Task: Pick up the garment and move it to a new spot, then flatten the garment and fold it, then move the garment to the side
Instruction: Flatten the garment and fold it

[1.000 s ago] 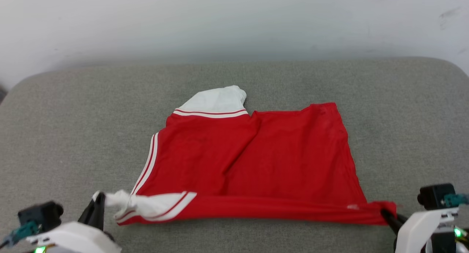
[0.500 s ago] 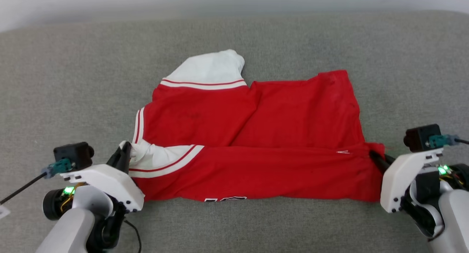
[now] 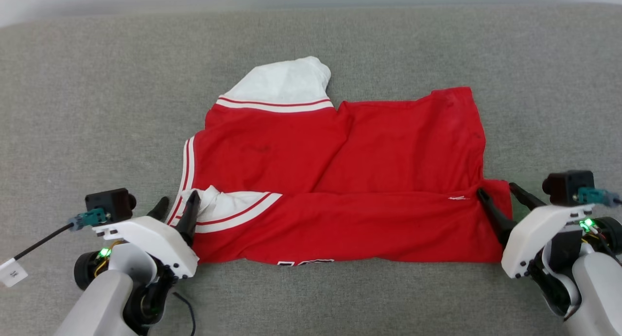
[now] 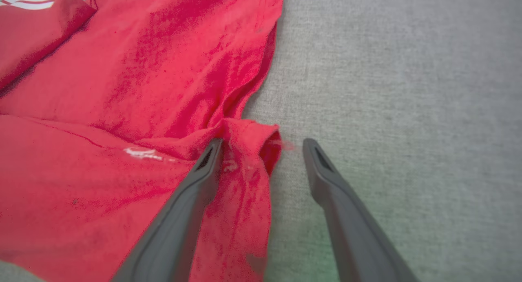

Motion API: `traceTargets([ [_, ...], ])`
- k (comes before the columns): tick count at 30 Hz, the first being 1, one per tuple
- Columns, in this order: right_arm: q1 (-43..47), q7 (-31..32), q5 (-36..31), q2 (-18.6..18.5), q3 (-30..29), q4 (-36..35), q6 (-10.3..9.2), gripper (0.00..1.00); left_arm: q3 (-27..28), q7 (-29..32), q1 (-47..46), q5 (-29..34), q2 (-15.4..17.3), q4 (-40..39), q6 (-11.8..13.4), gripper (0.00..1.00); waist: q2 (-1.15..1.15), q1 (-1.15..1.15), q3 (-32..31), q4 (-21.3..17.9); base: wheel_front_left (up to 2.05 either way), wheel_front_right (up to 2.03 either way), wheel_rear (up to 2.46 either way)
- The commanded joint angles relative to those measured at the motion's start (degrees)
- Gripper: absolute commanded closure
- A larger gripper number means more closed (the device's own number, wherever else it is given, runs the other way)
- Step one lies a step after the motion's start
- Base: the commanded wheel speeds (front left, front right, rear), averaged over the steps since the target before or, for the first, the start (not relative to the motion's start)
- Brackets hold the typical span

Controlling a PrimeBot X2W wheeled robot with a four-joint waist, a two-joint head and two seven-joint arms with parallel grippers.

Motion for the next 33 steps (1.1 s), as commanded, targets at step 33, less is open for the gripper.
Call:
traceTargets([
  [33, 15.8, -12.1, -10.1, 11.3, -7.6, -22.2, -0.09, 0.00, -3.8, 32.4, 9.4, -6.4, 15.7, -11.3, 7.4, 0.17, 0.00, -0.01, -2.7, -8.6, 0.00, 0.00, 0.00],
])
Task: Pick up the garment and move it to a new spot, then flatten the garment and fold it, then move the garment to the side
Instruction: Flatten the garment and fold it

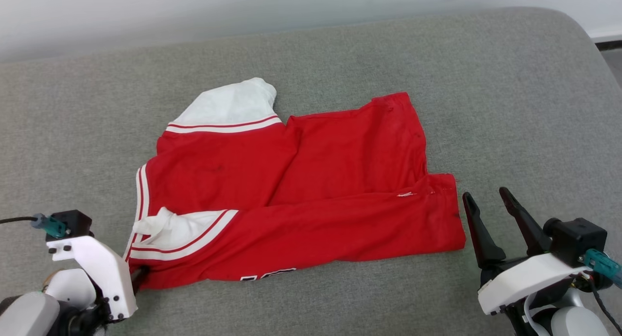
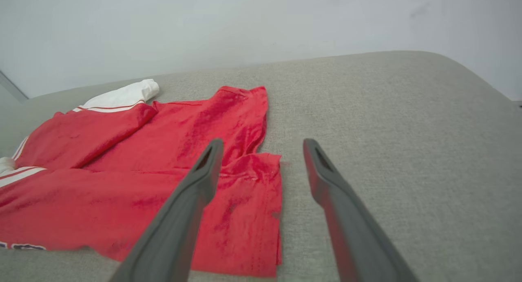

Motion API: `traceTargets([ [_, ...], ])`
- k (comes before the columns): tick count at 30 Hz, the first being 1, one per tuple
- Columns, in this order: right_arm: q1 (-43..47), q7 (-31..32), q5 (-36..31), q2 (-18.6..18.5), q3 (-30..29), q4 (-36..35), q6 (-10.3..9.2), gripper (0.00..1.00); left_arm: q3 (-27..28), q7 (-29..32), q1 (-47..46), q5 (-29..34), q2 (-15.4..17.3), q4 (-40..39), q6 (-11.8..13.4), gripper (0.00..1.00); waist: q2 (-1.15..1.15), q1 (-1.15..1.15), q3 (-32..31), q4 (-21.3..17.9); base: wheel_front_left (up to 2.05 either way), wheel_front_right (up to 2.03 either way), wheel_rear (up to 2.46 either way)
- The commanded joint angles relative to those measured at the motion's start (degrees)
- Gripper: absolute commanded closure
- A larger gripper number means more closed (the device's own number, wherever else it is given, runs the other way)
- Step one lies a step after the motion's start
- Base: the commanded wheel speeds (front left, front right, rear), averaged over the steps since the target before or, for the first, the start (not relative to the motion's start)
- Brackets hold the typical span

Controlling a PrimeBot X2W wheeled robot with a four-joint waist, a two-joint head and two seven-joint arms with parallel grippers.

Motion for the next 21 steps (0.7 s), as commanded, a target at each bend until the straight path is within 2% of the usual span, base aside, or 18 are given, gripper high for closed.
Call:
traceTargets([
  [1, -0.5, 0.3, 0.4, 0.1, -0.1, 0.4, -0.06, 0.00, -2.0, 1.4, 1.3, -1.6, -2.9, 2.6, -1.0, 0.58, 0.00, 0.00, 0.8, -0.7, 0.00, 0.00, 0.00],
  [2, -0.6, 0.7, 0.7, 0.0, -0.3, 0.7, -0.07, 0.00, -2.3, 1.7, 1.5, -2.2, -3.5, 3.1, -1.5, 0.93, 0.00, 0.00, 0.8, -0.7, 0.00, 0.00, 0.00],
  [3, -0.6, 0.7, 0.7, 0.0, -0.3, 0.7, -0.07, 0.00, -2.3, 1.7, 1.5, -2.2, -3.5, 3.1, -1.5, 0.93, 0.00, 0.00, 0.8, -0.7, 0.00, 0.00, 0.00],
  [4, -0.6, 1.1, 1.2, -0.1, -0.4, 0.9, -0.06, 0.00, -2.5, 1.9, 1.6, -2.6, -4.2, 3.6, -1.9, 1.00, 0.00, 0.00, 0.6, -0.7, 0.00, 0.00, 0.00],
  [8, -0.4, 5.5, 3.5, -1.0, -2.2, 2.3, -0.06, 0.00, -2.6, -0.8, 1.2, -2.0, -5.2, 4.8, -3.0, 1.00, 0.00, 0.00, -0.5, 0.5, 0.00, 0.00, 0.00],
  [12, -1.0, 14.5, 5.6, -2.8, -4.6, 4.7, -0.06, 0.00, -1.5, -5.6, -0.4, -0.1, -5.6, 3.7, -3.6, 1.00, 0.00, 0.00, -1.8, 2.3, 0.00, 0.00, 0.00],
  [17, -2.8, 28.3, 7.7, -5.7, -5.0, 5.1, -0.06, 0.00, -0.3, -10.2, -1.9, 2.7, -5.0, -0.4, -2.5, 1.00, 0.00, 0.00, -2.2, 4.8, 0.00, 0.00, 0.00],
  [21, -5.1, 37.7, 9.2, -7.4, -3.4, 5.7, -0.06, 0.00, -0.7, -12.5, -2.4, 4.9, -5.6, -5.5, -1.4, 1.00, 0.00, 0.00, -0.9, 7.0, 0.00, 0.00, 0.00],
])
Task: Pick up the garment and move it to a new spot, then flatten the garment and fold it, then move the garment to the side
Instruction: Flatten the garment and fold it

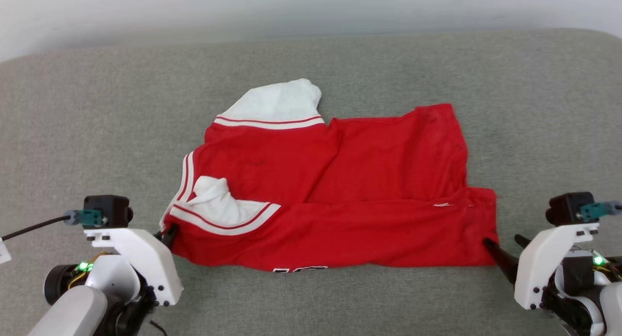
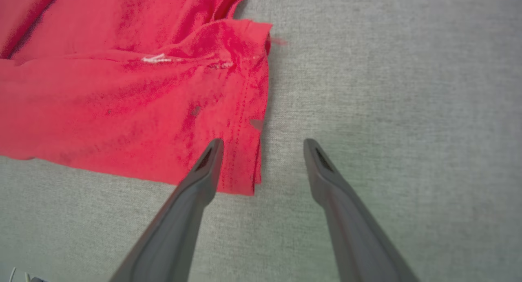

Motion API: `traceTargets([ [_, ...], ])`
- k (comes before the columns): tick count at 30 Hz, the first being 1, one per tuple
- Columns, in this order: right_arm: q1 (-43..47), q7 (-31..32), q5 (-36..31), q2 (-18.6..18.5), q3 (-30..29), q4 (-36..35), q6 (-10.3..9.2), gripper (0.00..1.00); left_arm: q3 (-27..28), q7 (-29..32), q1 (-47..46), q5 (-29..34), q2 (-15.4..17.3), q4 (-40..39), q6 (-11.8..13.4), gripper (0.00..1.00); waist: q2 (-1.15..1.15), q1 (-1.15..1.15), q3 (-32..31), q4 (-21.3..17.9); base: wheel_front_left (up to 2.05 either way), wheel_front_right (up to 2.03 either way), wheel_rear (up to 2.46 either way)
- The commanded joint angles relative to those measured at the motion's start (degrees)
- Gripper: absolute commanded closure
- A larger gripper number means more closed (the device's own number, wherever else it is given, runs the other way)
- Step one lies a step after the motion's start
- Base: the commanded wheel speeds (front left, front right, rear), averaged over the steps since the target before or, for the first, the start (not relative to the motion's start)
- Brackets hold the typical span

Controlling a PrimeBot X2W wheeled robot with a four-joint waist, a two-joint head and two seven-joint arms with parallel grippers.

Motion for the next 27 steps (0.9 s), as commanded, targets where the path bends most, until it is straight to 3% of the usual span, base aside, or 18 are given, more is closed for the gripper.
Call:
traceTargets([
  [1, -1.2, 0.9, 0.2, -0.4, 0.5, 0.5, -0.05, 0.00, -0.2, -0.4, -1.0, 0.6, -0.4, -0.9, 0.4, 1.00, 0.00, 0.00, 1.0, 1.1, 0.00, 0.00, 0.00],
  [8, -3.6, 6.1, 1.5, 0.4, 3.4, 6.1, -0.05, 0.00, -1.3, -1.4, -1.5, 2.0, -1.8, -3.8, 1.4, 1.00, 0.00, 0.00, 3.4, 3.2, 0.00, 0.00, 0.00],
  [10, -3.8, 6.8, 1.9, 0.8, 4.2, 7.8, -0.05, 0.63, -1.1, -2.1, -1.4, 2.4, -2.2, -3.7, 1.8, 1.00, 0.00, 0.00, 3.6, 3.5, 0.00, 0.00, 0.00],
  [11, -3.9, 6.9, 2.3, 1.1, 4.6, 8.2, -0.04, 1.00, -1.1, -2.4, -1.2, 2.4, -2.2, -3.6, 2.1, 1.00, 0.00, 0.00, 3.7, 3.6, 0.00, 0.00, 0.00],
  [27, -4.1, 6.2, 3.5, -1.8, 5.0, 2.4, -0.04, 1.00, -0.3, -5.4, 5.2, 2.3, -1.5, -5.6, 4.3, 1.00, 0.00, 0.00, -3.3, 2.5, 0.00, 0.00, 0.00],
])
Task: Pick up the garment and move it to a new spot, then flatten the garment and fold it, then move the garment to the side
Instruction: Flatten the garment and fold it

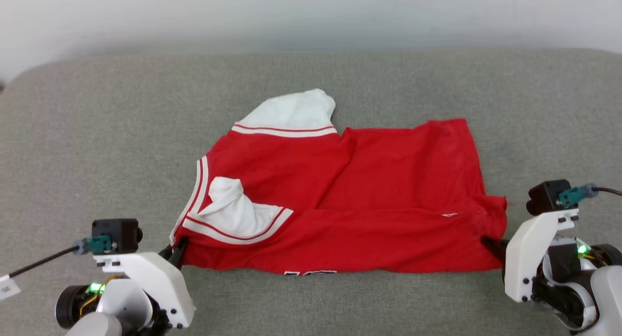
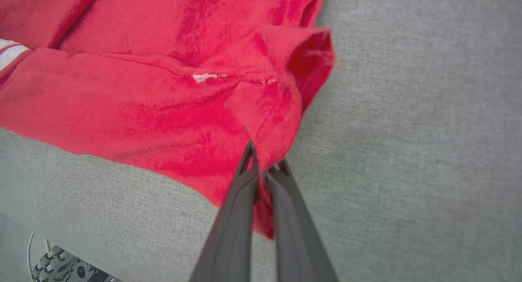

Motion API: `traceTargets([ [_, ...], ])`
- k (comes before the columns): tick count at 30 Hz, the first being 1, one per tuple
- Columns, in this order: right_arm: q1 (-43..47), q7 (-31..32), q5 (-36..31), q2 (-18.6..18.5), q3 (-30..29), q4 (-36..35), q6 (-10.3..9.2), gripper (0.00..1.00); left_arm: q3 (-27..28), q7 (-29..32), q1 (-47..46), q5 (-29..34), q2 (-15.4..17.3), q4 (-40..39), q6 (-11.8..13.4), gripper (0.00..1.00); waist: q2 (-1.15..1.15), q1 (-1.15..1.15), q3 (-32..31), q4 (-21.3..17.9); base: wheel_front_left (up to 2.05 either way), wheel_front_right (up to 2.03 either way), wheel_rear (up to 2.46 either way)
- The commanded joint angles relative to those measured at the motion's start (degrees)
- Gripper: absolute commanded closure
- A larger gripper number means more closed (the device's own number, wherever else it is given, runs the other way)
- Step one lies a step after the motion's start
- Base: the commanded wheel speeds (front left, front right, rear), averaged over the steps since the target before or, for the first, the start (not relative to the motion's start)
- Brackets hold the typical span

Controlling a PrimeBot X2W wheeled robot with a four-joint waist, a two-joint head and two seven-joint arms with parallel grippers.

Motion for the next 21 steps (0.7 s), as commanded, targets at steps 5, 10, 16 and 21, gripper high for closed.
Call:
traceTargets([
  [5, 4.5, 2.2, -0.6, 0.2, -1.5, -4.1, -0.03, 1.00, 0.8, -0.6, 3.9, -0.7, 0.7, -1.9, 1.9, 1.00, 0.00, 0.00, -4.3, 0.3, 0.00, 0.00, 0.00],
  [10, 9.7, 5.3, -0.9, 1.1, -3.6, -7.6, -0.03, 1.00, 1.1, 0.4, 8.3, -2.0, 1.5, -3.2, 3.1, 1.00, 0.00, 0.00, -7.0, 0.3, 0.00, 0.00, 0.00],
  [16, 15.7, 8.0, -1.5, 3.6, -6.0, -8.3, -0.03, 0.69, 0.9, 1.1, 11.6, -5.3, 0.2, -0.5, 2.4, 0.98, 0.00, 0.00, -7.6, 0.0, 0.00, 0.00, 0.00],
  [21, 17.2, 2.8, -2.4, 4.8, -6.5, -7.2, -0.03, 0.00, 1.0, -0.6, 9.4, -5.9, -1.9, 3.6, 0.5, 0.00, 0.00, 0.00, -7.0, -0.1, 0.00, 0.00, 0.00],
])
